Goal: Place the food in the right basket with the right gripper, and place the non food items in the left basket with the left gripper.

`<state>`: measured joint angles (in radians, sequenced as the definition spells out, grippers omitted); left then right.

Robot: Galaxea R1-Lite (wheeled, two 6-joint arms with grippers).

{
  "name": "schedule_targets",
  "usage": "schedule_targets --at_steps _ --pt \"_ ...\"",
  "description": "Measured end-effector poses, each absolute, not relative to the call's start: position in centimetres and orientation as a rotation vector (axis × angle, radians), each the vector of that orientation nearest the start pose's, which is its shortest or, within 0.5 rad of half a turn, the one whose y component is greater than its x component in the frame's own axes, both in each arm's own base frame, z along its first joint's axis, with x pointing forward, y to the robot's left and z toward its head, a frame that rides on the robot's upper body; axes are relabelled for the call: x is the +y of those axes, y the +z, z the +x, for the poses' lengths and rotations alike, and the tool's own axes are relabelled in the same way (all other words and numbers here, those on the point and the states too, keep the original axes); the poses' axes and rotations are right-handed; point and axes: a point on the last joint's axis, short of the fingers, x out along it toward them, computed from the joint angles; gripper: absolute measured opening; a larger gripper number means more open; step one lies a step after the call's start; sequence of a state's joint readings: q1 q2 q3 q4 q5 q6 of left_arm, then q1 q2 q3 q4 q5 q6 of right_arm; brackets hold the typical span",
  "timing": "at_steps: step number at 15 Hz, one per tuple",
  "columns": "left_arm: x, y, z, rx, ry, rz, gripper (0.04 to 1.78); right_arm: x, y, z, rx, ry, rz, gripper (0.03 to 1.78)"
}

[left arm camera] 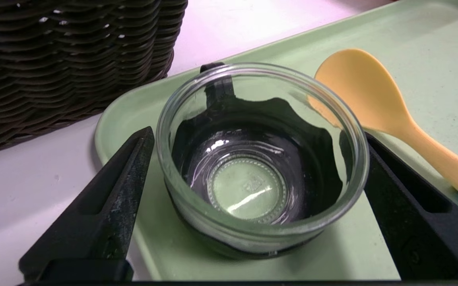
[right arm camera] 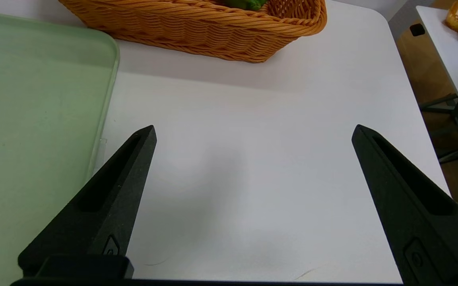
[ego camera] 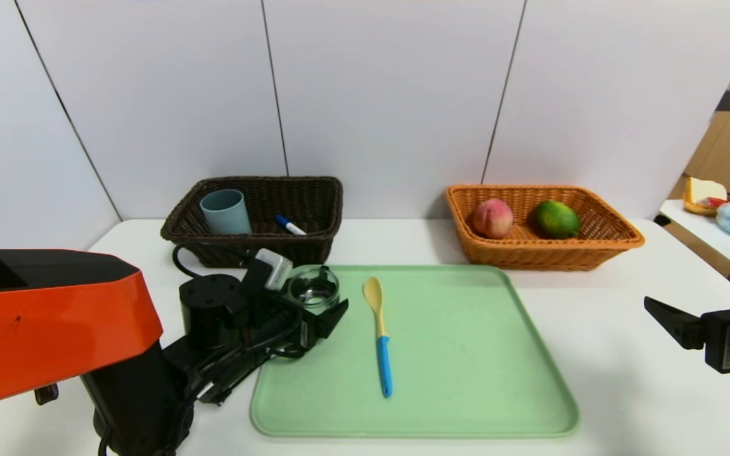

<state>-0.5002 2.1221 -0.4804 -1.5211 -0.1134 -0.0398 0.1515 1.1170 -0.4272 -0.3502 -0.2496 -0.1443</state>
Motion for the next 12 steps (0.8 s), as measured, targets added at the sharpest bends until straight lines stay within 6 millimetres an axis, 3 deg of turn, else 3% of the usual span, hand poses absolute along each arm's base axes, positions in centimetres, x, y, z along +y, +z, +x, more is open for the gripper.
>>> schedule_targets --at_steps 1,4,9,12 --pt "-15.7 6.3 28.3 0.129 -0.606 -0.014 1.69 1.7 18.3 14.7 0.341 -0.073 -0.211 1.7" --pt "-15.8 6.2 28.5 0.127 -0.596 -0.014 1.29 1.7 18.2 14.7 0.344 -0.072 -0.212 1.7" --pt "-15.8 6.2 28.5 0.128 -0.593 -0.015 1.25 1.7 18.2 14.8 0.347 -0.064 -0.21 1.7" --pt "-16.2 6.9 27.5 0.118 -0.626 -0.016 1.25 1.7 18.2 14.8 0.348 -0.06 -0.21 1.7"
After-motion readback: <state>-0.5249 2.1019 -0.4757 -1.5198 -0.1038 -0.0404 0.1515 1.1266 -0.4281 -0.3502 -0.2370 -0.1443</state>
